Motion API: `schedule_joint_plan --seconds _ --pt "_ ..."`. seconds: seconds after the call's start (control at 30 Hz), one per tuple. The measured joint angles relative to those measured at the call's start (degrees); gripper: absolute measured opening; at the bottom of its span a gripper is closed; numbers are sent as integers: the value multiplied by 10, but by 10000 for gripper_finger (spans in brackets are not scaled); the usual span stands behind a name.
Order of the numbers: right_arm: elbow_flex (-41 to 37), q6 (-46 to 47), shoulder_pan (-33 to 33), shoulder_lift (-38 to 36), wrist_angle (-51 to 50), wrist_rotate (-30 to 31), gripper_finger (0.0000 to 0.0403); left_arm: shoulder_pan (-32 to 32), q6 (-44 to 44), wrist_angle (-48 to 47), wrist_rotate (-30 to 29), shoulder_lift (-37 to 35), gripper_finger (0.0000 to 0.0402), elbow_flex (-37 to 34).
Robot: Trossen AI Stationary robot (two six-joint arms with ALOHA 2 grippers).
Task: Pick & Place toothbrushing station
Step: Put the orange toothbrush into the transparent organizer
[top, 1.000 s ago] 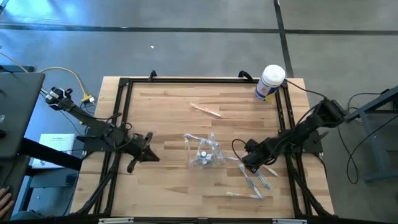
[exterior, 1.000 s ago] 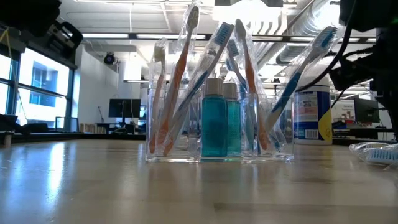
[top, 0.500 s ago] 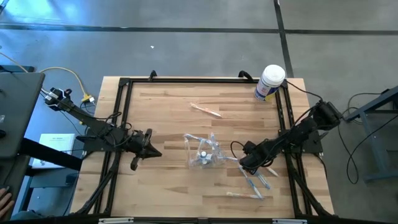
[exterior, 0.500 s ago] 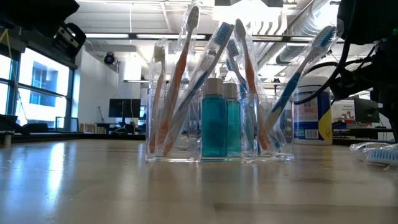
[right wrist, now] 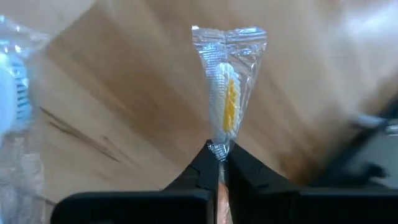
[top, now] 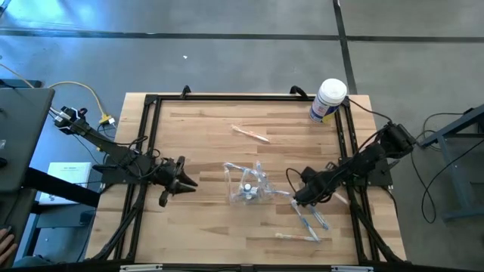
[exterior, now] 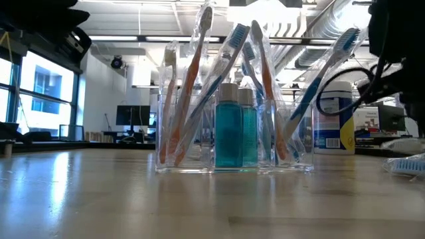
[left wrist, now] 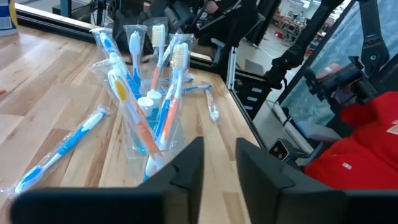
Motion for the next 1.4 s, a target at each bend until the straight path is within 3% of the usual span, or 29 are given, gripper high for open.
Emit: schedule_joint_plan --seconds 0.2,0.37,0.53,0.87,1.07,1.17,1.4 --pt "82 -1 25 0 -63 95 5 0 -2 0 0 0 141 0" --pt "169 -18 72 0 -56 257 4 0 -2 0 0 0 154 0" --pt "202 -122 104 0 67 414 4 0 -11 0 1 0 155 0" --pt "203 -398 104 0 335 601 4 0 -13 0 3 0 155 0" --pt "203 -478 99 1 442 615 4 0 -8 0 3 3 155 0" --pt "198 -521 89 5 494 587 4 0 -2 0 3 15 155 0" --pt "134 -676 74 6 733 503 4 0 -2 22 3 62 155 0"
